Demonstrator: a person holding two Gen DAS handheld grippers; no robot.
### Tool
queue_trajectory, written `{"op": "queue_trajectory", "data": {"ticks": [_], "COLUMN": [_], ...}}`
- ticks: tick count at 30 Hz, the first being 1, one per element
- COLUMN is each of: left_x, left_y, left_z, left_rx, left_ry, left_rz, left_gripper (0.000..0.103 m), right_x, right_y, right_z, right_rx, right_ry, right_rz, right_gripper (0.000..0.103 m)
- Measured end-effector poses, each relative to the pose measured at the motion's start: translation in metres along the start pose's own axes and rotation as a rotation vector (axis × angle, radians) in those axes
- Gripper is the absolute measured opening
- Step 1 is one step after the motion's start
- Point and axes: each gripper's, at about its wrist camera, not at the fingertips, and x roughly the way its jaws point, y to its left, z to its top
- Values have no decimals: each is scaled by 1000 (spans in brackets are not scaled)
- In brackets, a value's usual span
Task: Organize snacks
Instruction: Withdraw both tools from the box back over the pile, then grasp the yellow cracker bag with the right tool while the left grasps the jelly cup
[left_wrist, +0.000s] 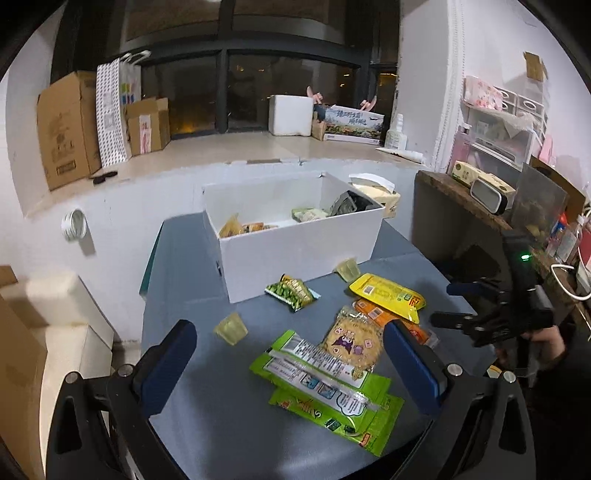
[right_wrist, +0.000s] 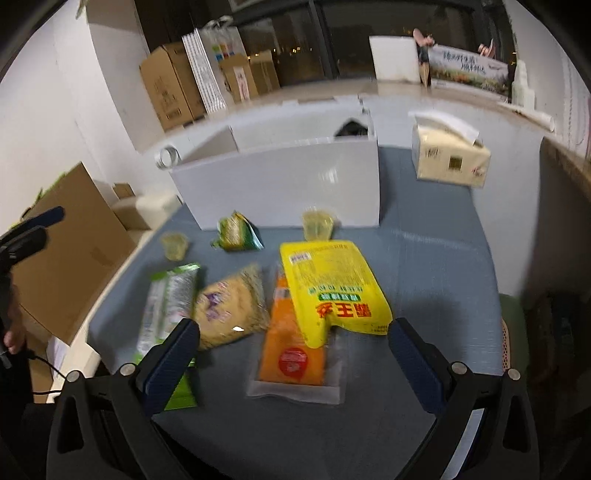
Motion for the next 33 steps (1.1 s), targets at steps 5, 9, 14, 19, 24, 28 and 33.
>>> {"op": "queue_trajectory", "data": {"ticks": [5, 9, 14, 19, 24, 28, 33], "left_x": [1, 1, 5, 6, 10, 17, 45], "left_y": [6, 8, 7, 8, 10, 13, 24], "left_z": [-3, -4, -5, -6, -7, -8, -10], "left_rx": [-21, -23, -23, -24, -31, -30, -56], "left_ry": [4, 6, 18, 22, 31, 40, 91], "left_rz": [5, 5, 8, 11, 21, 29, 37], "left_gripper": [103, 103, 103, 103, 103, 103, 103], "right_x": [41, 62, 82, 88, 75, 49, 3], "right_y": [-22, -31, -25, -27, -29, -18, -8], "right_z": [11, 21, 24, 21, 18, 13, 13], "right_rx": [4, 2, -54, -60, -51, -89, -70], "right_ry": [63, 88, 142, 147, 138, 65, -29], "right_rz": [-24, -7, -22, -30, -18, -42, -24], "right_gripper": [103, 103, 103, 101, 63, 62, 62]}}
